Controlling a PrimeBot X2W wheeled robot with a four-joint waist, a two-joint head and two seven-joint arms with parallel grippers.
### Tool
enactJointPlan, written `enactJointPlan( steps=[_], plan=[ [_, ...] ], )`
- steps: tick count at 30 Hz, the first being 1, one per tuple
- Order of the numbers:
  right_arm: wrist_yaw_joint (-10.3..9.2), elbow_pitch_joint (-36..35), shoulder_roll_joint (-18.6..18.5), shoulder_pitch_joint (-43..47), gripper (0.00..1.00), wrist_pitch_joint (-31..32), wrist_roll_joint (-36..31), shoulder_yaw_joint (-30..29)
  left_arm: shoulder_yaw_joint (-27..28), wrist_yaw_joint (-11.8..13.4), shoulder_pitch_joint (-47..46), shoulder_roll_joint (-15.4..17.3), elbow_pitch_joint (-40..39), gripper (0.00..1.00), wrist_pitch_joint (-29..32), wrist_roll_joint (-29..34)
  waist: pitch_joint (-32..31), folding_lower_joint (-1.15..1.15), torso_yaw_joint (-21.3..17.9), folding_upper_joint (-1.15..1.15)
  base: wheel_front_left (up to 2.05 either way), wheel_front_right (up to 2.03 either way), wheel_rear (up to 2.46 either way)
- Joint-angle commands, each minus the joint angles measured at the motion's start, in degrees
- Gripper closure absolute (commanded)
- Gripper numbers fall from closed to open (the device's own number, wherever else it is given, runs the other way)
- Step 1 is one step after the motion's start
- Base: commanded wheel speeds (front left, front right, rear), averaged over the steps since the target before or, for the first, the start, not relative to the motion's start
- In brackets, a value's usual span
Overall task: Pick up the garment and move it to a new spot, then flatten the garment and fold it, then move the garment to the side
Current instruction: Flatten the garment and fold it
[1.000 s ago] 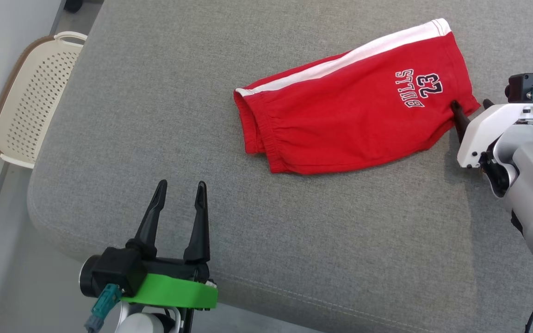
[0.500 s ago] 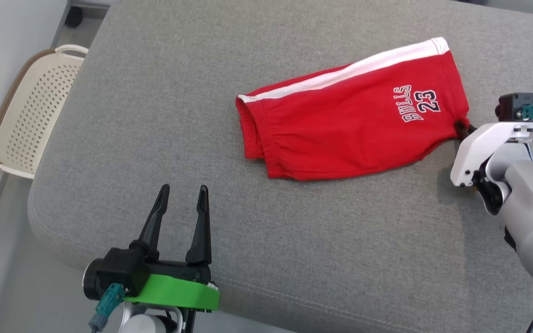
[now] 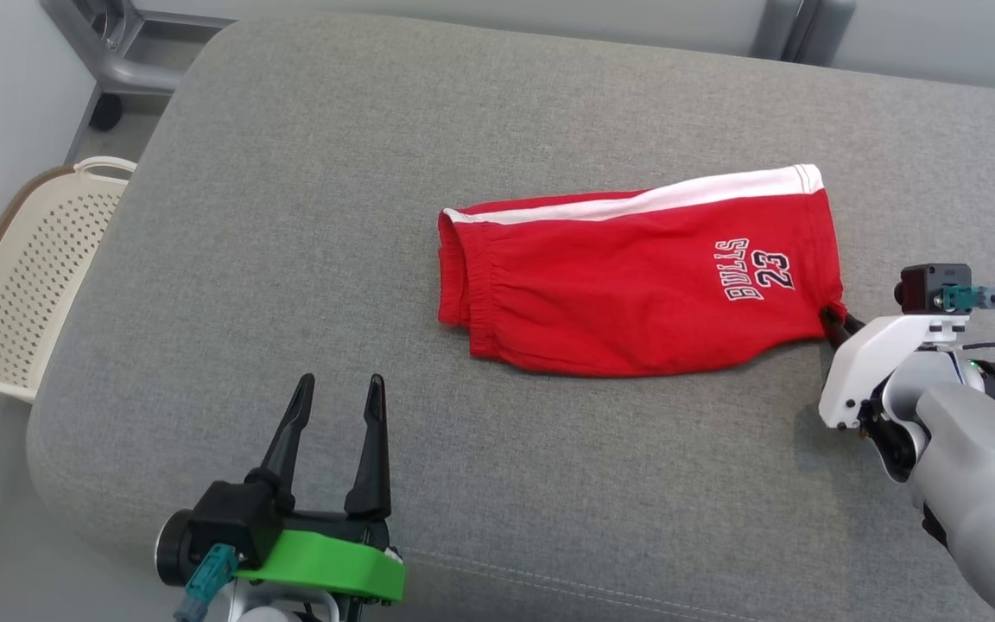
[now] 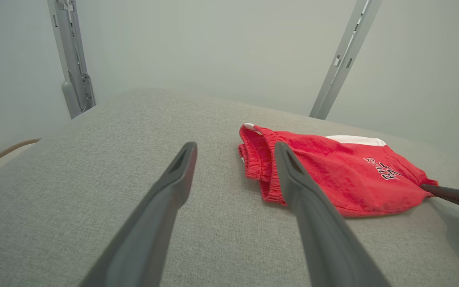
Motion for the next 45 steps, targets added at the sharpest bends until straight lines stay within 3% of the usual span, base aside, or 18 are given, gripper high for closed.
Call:
enactJointPlan(
  steps=[1,22,23,24,37,42,45],
  plan=[
    [-0.13,-0.2,-0.5,1.5,1.00,-0.5,0.3,0.1,0.1,-0.2,0.9,0.0,0.6,0.00,-0.1,0.3,-1.4,0.00,-1.2,0.00,0.00,0.00,0.00],
    [-0.12,-0.6,0.9,7.9,1.00,-1.0,1.5,-1.2,0.6,-0.3,1.9,0.0,3.5,0.00,-0.1,1.0,-3.9,0.00,-2.5,0.00,0.00,0.00,0.00],
    [-0.12,-0.6,1.0,8.0,0.58,-1.0,1.5,-1.2,0.6,-0.3,1.9,0.0,3.6,0.00,-0.1,0.9,-4.0,0.00,-2.6,0.00,0.00,0.00,0.00],
    [-0.12,-0.7,1.0,8.1,0.00,-0.9,1.5,-1.3,0.6,-0.3,1.9,0.0,3.7,0.00,-0.1,0.9,-4.0,0.00,-2.6,0.00,0.00,0.00,0.00],
    [-0.11,-3.5,0.5,10.1,0.00,-5.7,-2.7,-4.3,1.6,1.4,4.1,0.8,6.0,0.00,0.6,0.5,-9.3,0.00,-4.3,0.00,0.00,0.00,0.00],
    [-0.11,-13.1,-0.7,14.8,0.00,-5.7,-11.3,-14.2,3.1,3.2,5.6,1.8,6.3,0.00,1.8,-0.1,-12.4,0.00,-6.2,0.00,0.00,0.00,0.00],
    [-0.10,-21.1,0.4,20.3,0.00,-5.7,-19.1,-22.2,3.8,4.0,5.9,2.6,6.1,0.00,2.8,-0.1,-13.3,0.00,-7.3,0.00,0.00,0.00,0.00]
  ],
)
